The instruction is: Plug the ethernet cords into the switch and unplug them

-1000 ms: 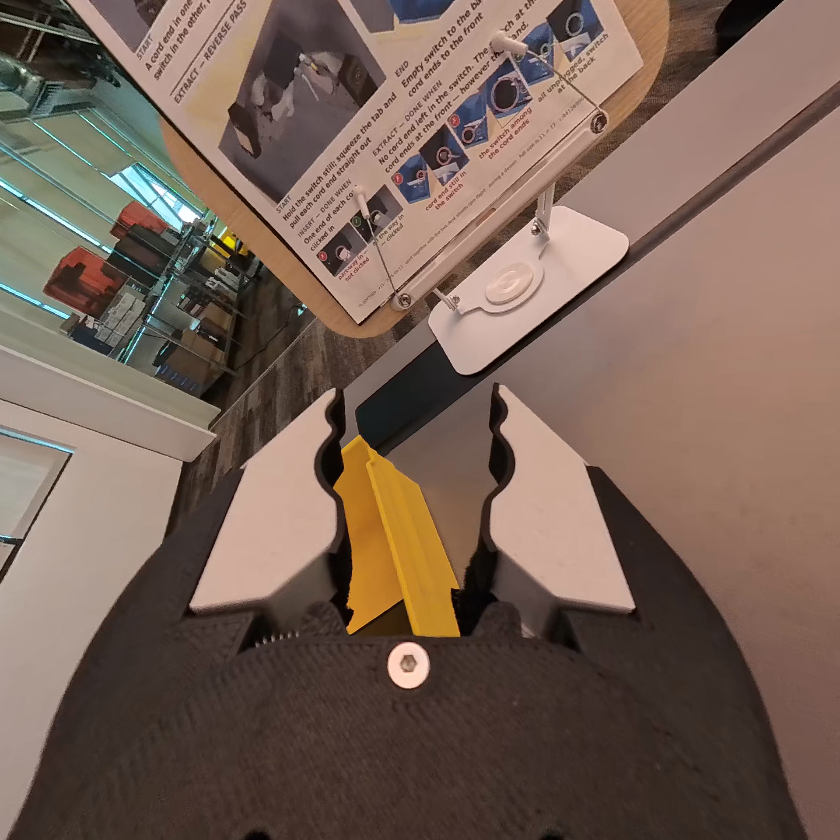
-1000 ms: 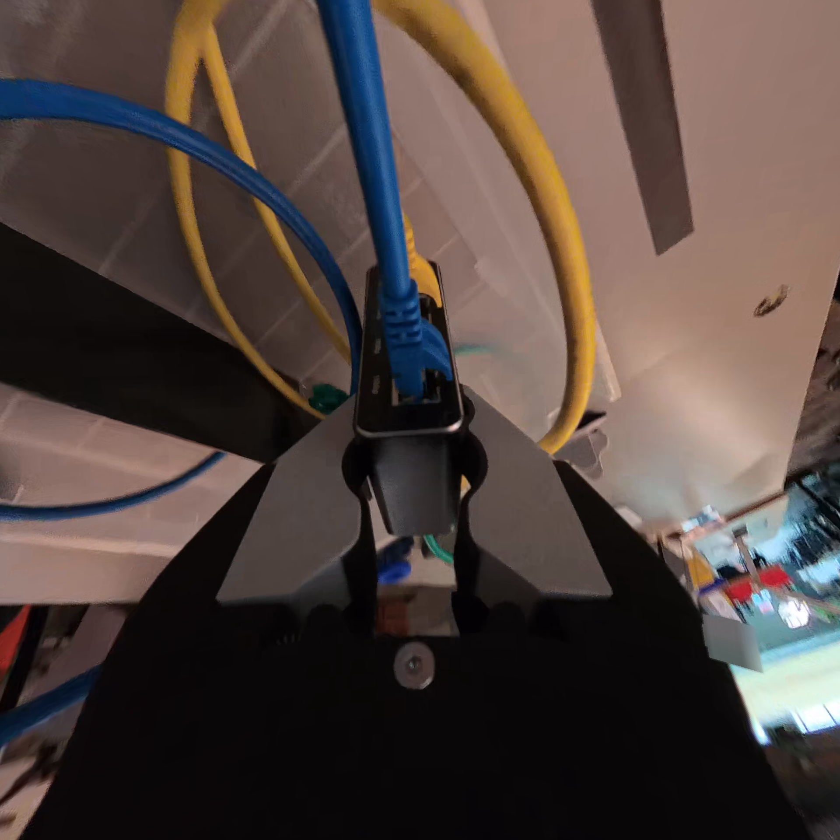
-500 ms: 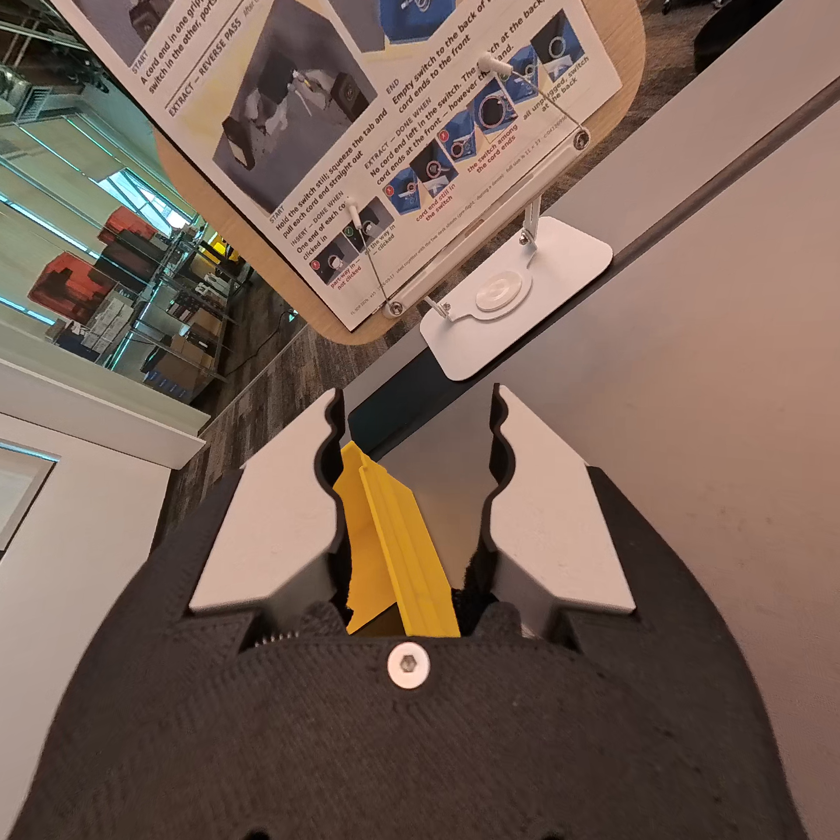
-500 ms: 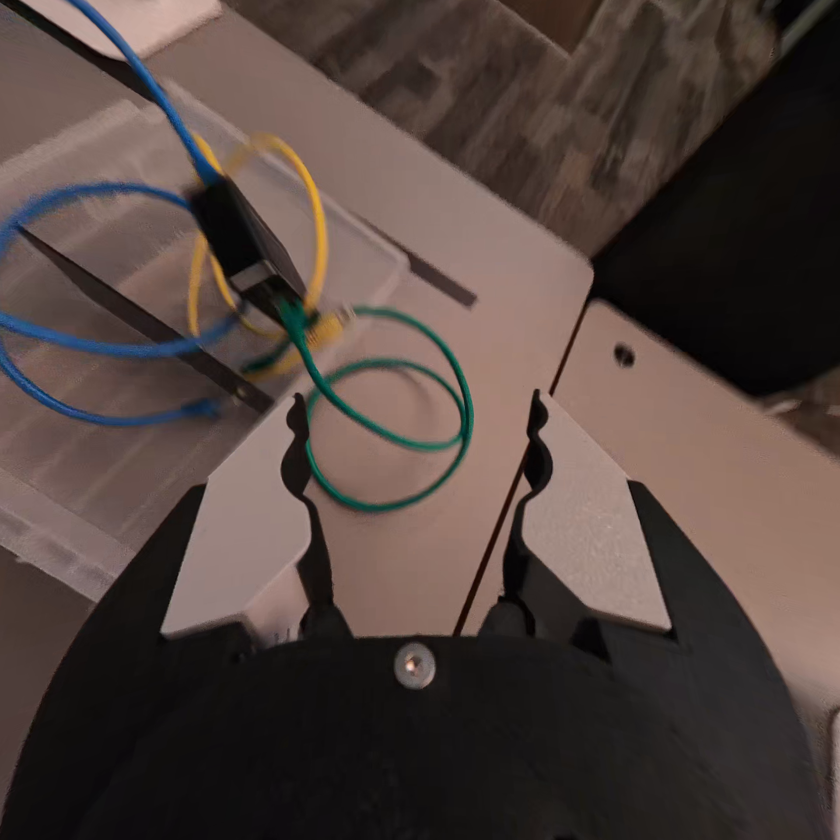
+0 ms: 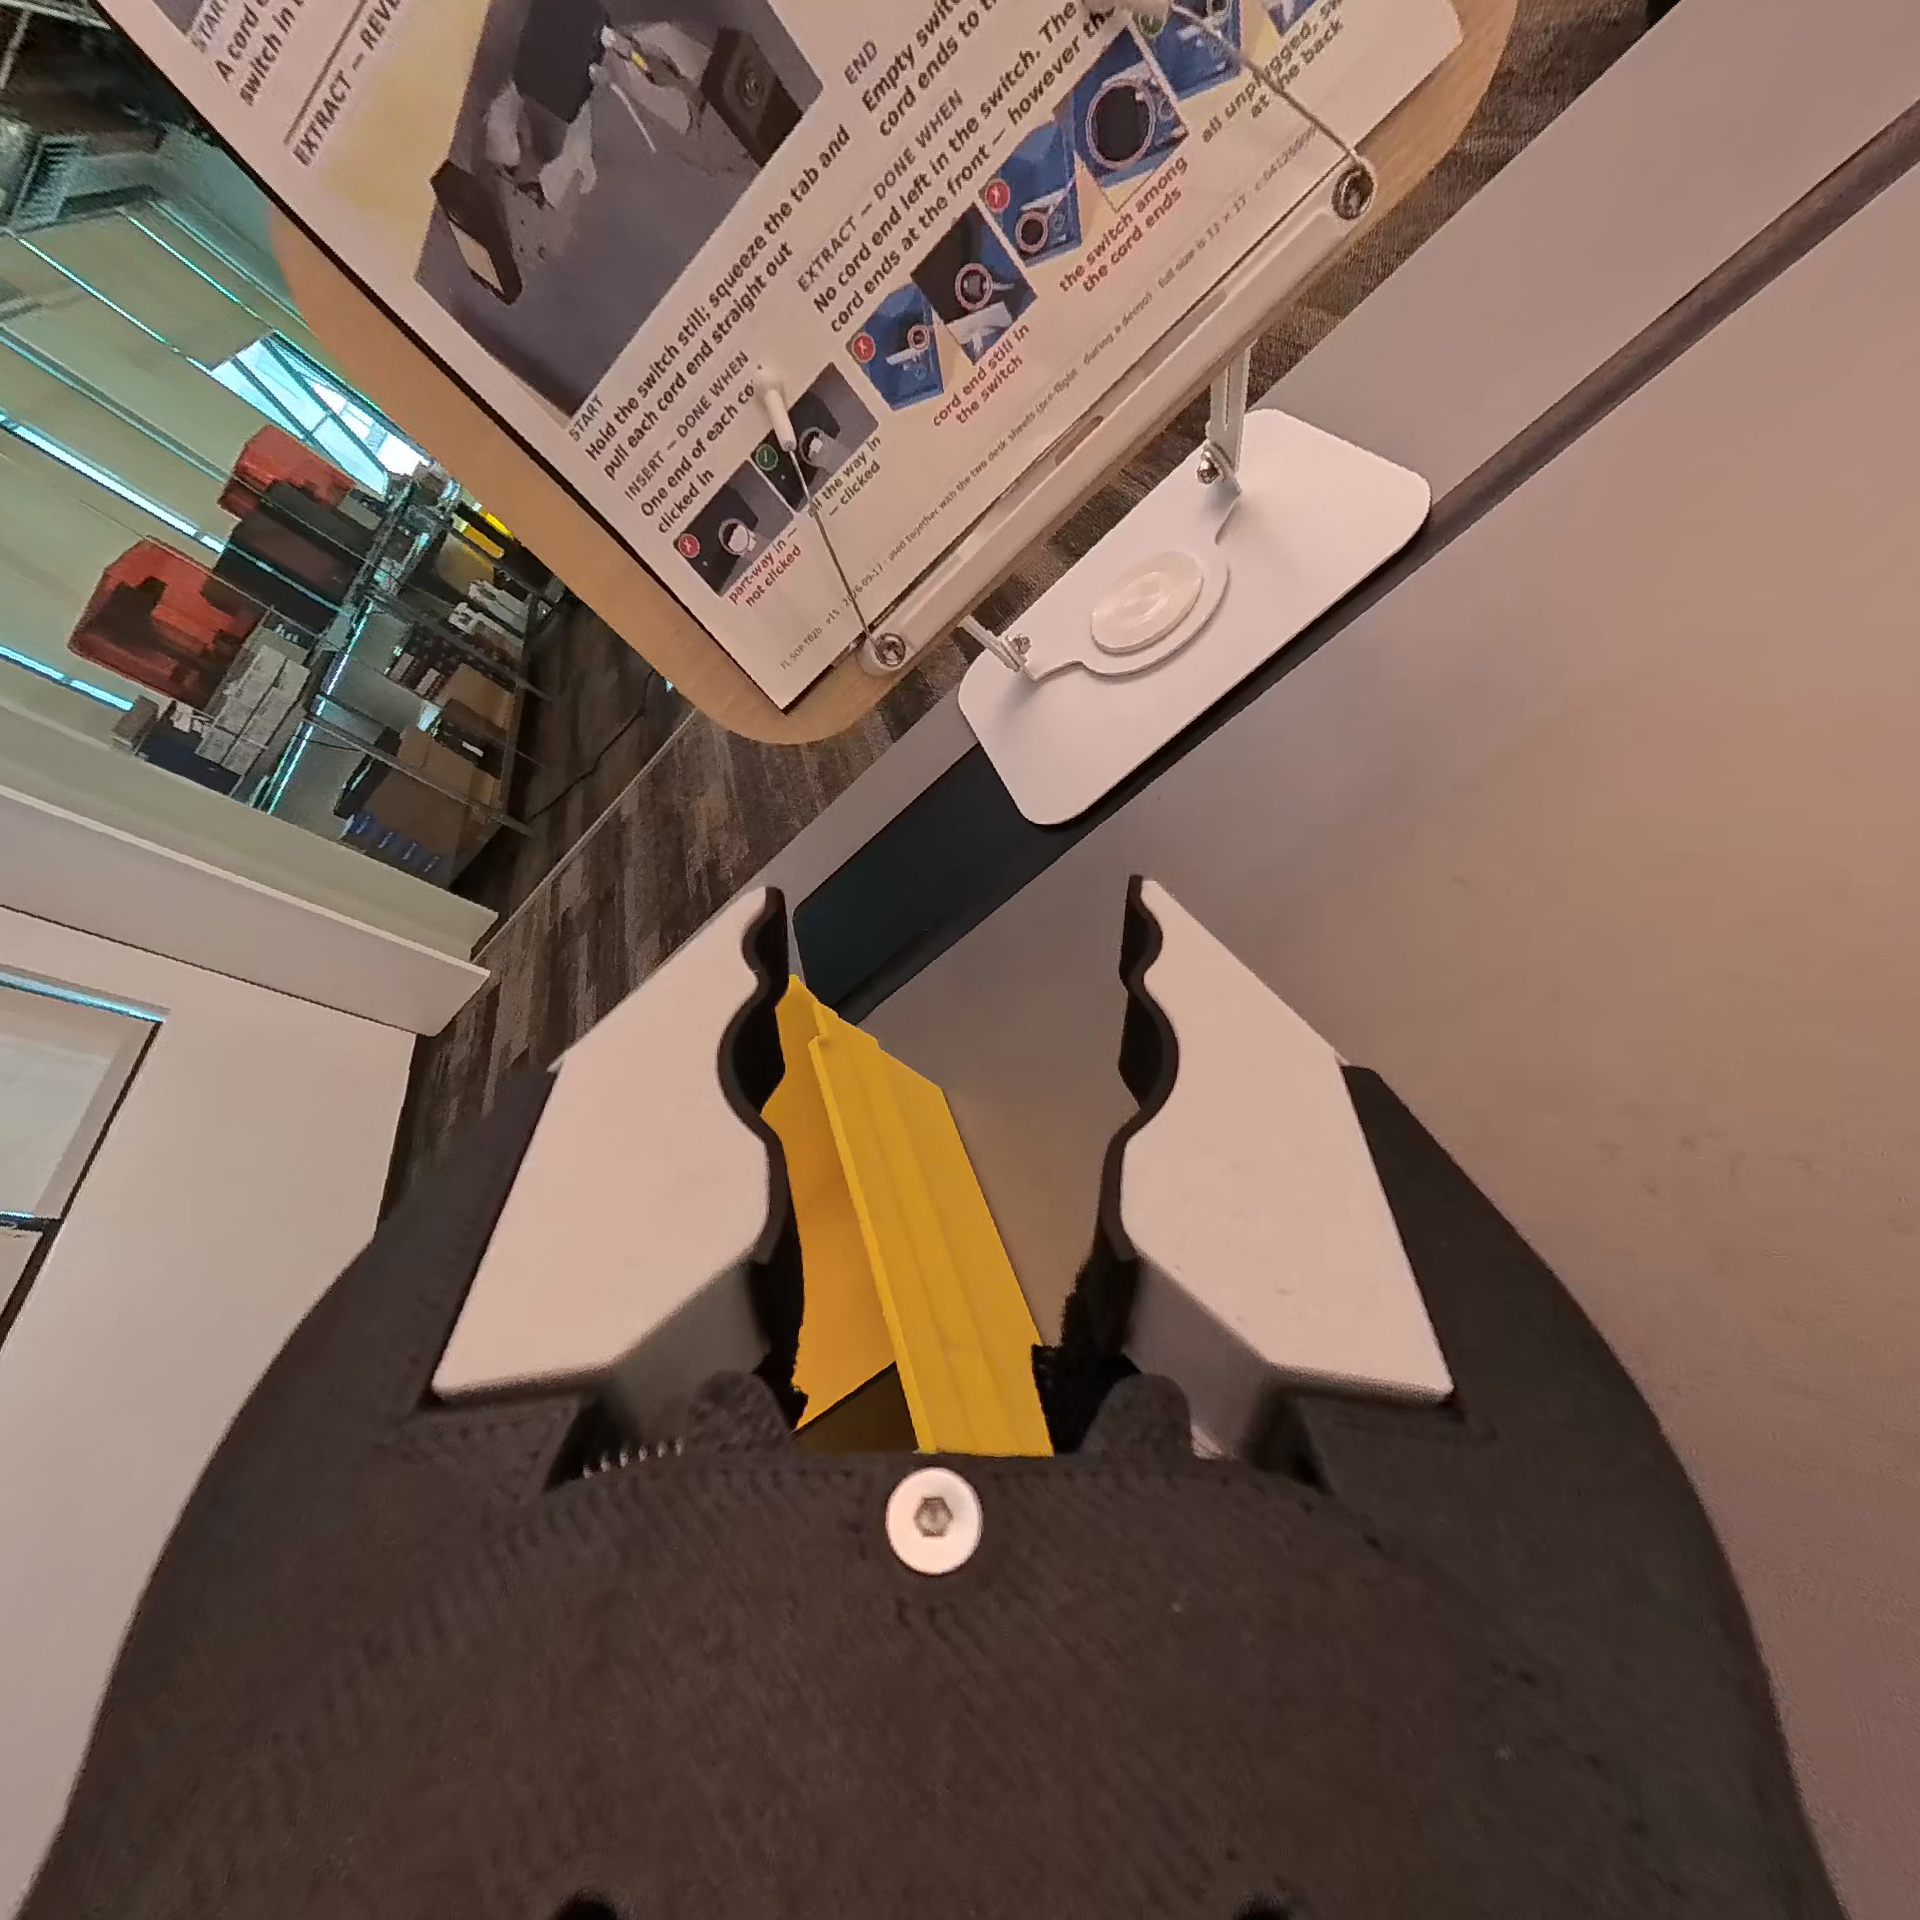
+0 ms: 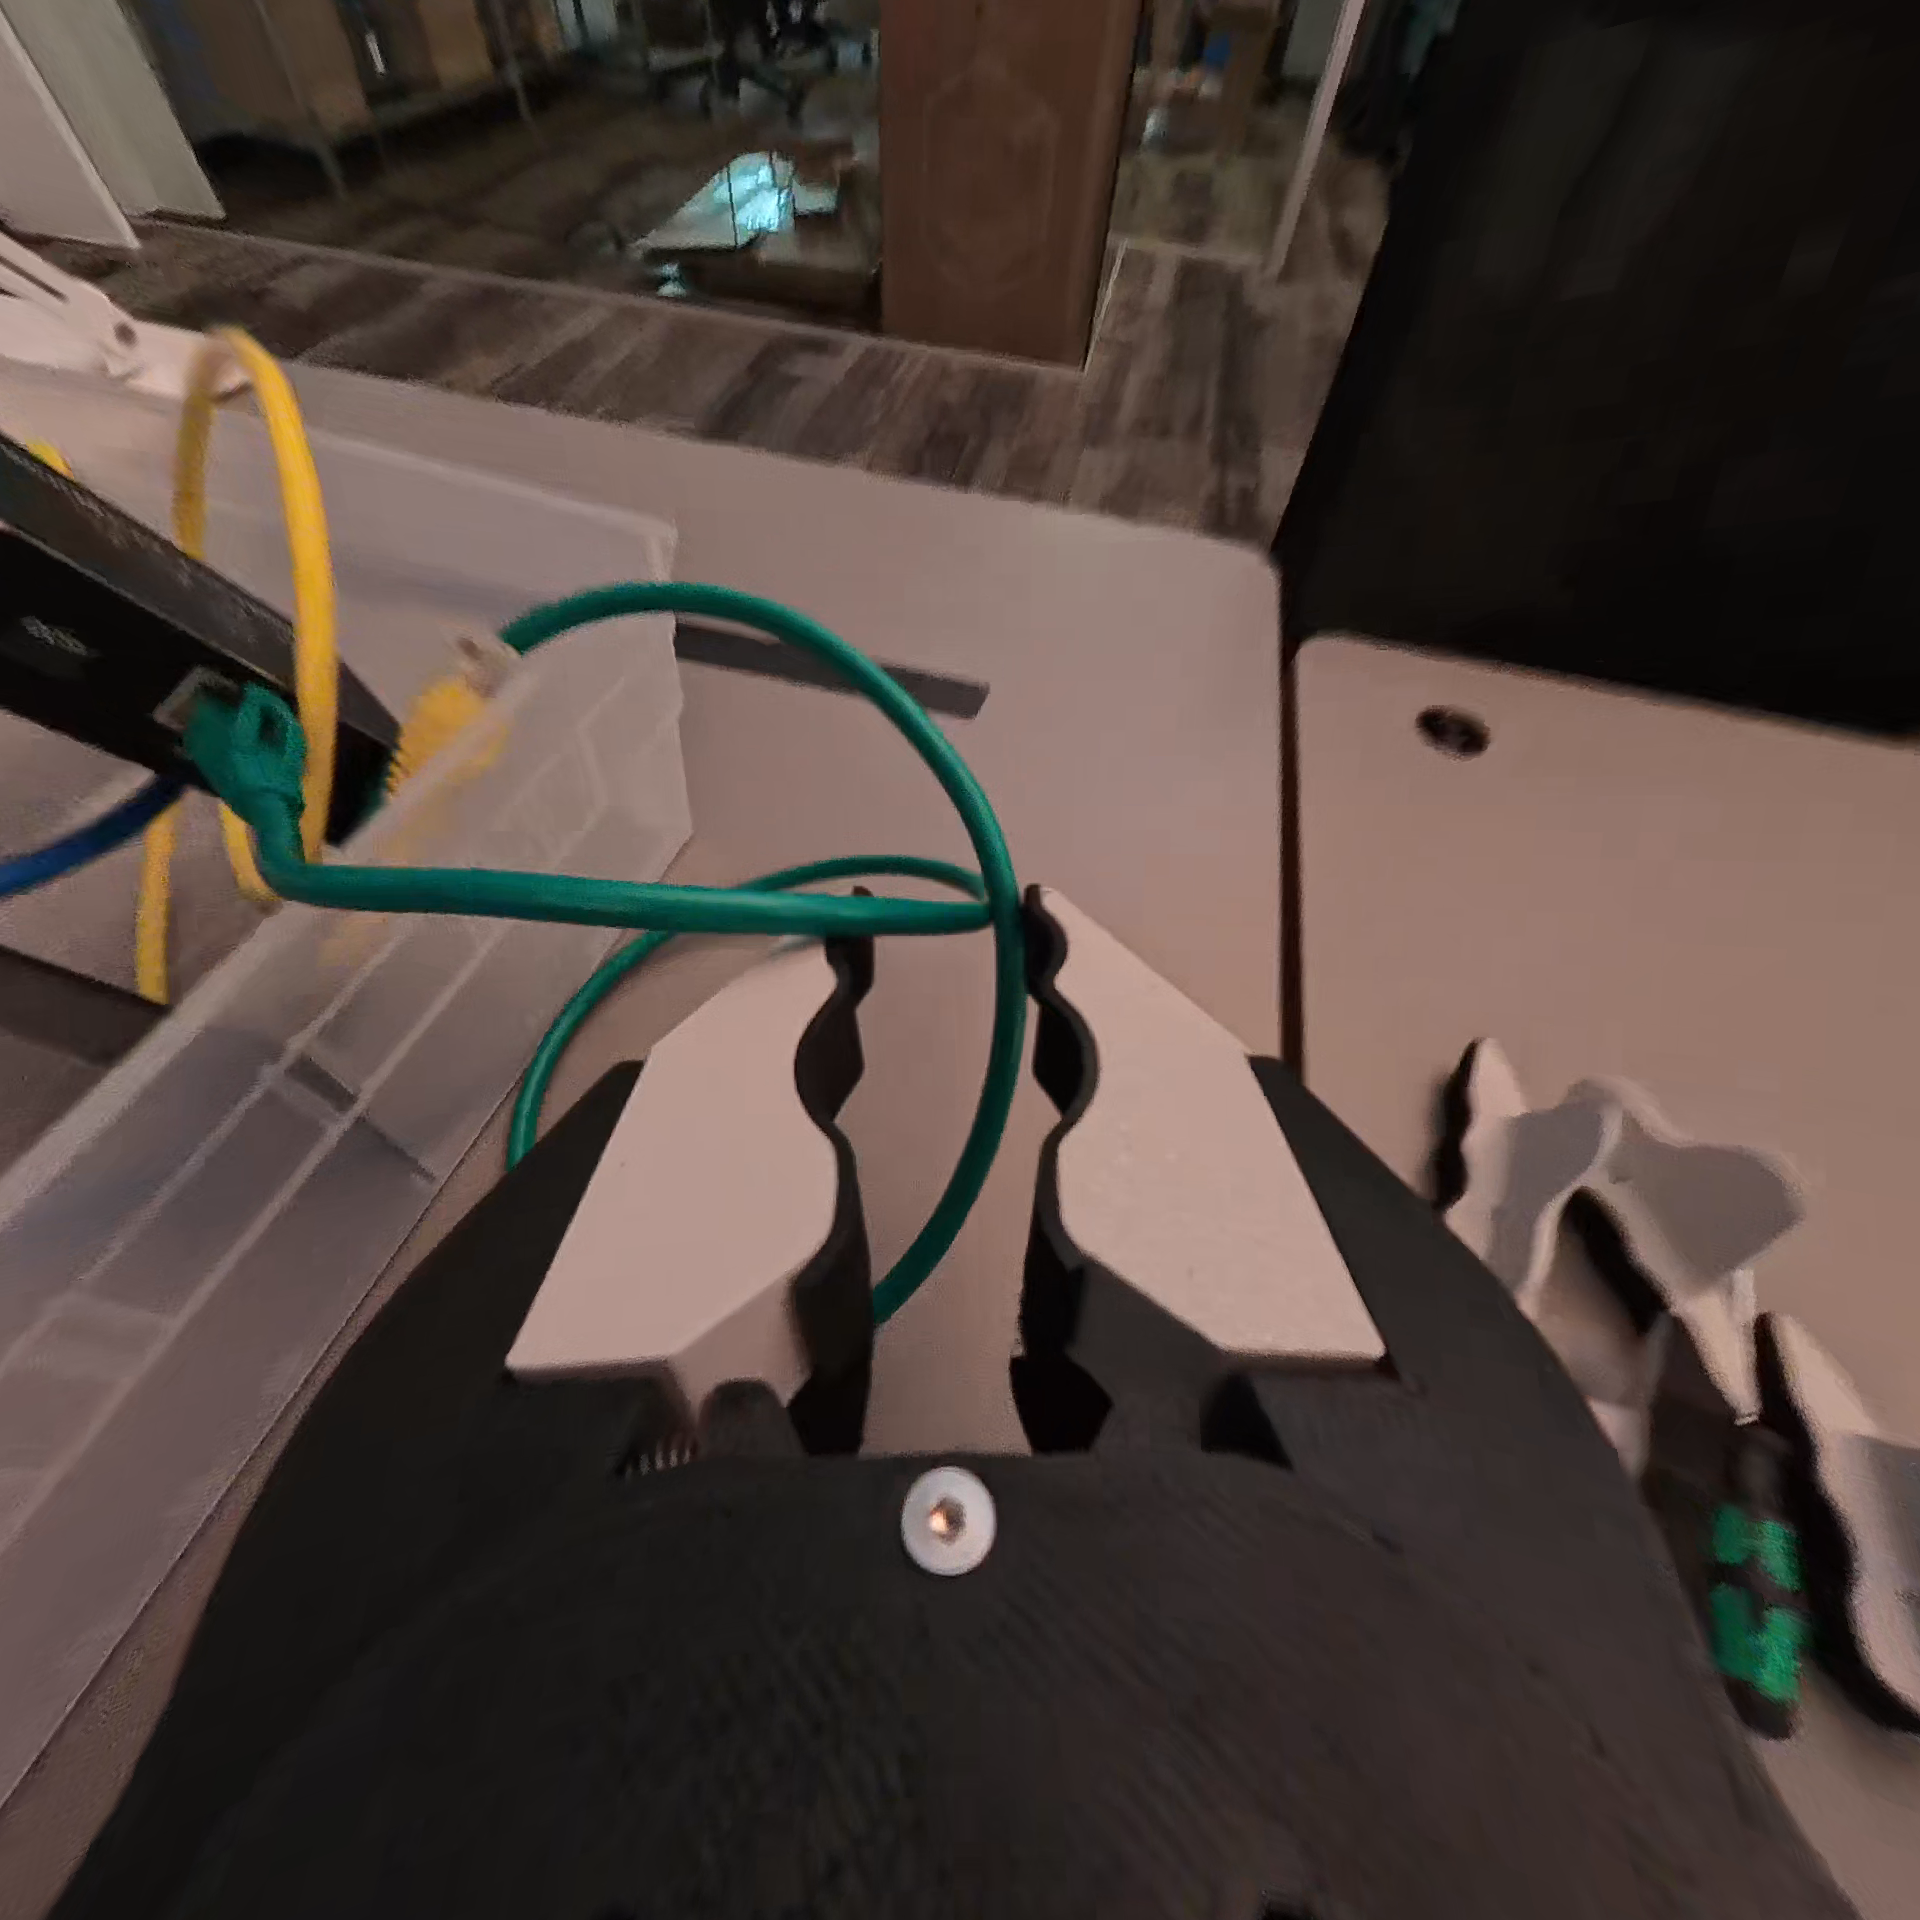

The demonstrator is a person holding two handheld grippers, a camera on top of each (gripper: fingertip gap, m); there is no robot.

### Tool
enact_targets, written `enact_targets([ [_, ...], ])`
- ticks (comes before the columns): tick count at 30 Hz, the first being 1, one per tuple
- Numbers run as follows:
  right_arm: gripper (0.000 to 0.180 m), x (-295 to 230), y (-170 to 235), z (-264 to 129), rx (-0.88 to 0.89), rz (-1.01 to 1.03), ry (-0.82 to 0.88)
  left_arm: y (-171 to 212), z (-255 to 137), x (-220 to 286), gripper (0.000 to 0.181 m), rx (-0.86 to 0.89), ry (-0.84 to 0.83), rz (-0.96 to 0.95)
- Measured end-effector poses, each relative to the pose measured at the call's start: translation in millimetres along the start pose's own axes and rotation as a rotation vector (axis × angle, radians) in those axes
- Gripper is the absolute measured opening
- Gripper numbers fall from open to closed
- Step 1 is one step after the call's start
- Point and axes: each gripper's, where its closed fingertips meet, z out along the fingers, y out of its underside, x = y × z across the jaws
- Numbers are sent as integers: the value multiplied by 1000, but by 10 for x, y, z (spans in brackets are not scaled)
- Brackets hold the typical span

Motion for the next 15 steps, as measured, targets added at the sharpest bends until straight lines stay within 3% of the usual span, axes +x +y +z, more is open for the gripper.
enact_targets([
  [4,9,-164,-667,-193,58,-166,15,5,22,-6,64,-2,-2,1],
  [7,9,-550,-1157,-267,17,-364,-11,-2,19,-13,64,1,-5,1],
  [11,9,-1037,-1318,-189,-269,-737,-7,-5,15,10,64,0,-1,7],
  [15,9,-1463,-1490,-28,-417,-860,-40,-16,17,52,64,-1,6,24],
])
